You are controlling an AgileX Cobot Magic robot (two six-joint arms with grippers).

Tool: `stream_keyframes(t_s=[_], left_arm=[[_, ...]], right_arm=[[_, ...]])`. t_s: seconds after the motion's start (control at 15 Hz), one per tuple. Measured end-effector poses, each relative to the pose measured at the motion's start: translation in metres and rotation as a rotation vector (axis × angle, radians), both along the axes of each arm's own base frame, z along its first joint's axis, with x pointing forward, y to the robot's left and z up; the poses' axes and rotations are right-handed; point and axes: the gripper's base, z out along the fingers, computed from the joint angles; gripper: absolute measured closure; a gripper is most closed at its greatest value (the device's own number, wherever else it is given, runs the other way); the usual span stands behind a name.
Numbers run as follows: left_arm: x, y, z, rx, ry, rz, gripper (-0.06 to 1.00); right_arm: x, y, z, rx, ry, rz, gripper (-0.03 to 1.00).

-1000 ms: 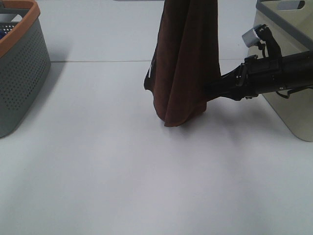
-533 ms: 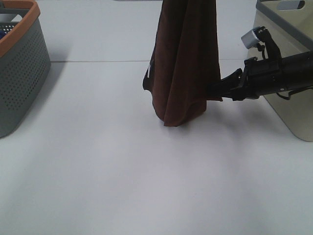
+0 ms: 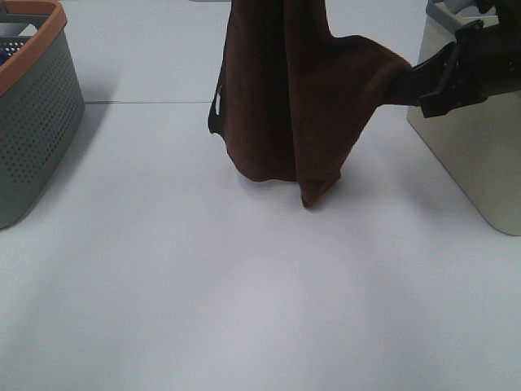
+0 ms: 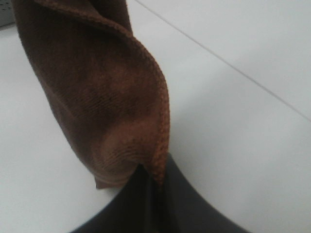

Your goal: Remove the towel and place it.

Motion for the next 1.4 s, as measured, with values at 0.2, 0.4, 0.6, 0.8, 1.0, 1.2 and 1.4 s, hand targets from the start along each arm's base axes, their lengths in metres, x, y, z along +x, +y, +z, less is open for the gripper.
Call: stream_keyframes(t_s=[0.2, 0.4, 0.6, 0.8, 1.0, 1.2, 1.4], left_arm=[[0.007, 0.012, -0.004, 0.015, 0.052, 0.101, 0.94], [0.024, 0.023, -0.006, -0.099, 0.079, 0.212, 0.94], [0.055, 0.043, -0.025, -0.152, 0.098, 0.317, 0.94], [0.082, 0.059, -0.036, -0.215, 0.013, 0.377, 0.94], [0.112, 0.092, -0.039, -0.298, -0.150, 0.460, 0.94], [0.125, 0.108, -0.053, -0.284, -0.134, 0.500, 0.94], [0.126, 0.101, -0.078, -0.200, 0.004, 0.495, 0.94]], right_arm=[[0.006, -0.004, 0.021, -0.039, -0.081, -0.031, 0.97], [0.025, -0.005, 0.053, -0.043, -0.190, -0.034, 0.97], [0.066, 0.008, 0.075, -0.047, -0.284, -0.003, 0.97], [0.111, 0.034, 0.073, -0.162, -0.377, -0.002, 0.97], [0.154, 0.040, 0.096, -0.206, -0.531, -0.096, 0.97], [0.165, 0.040, 0.116, -0.228, -0.616, -0.107, 0.97], [0.164, 0.040, 0.097, -0.297, -0.577, -0.071, 0.97]])
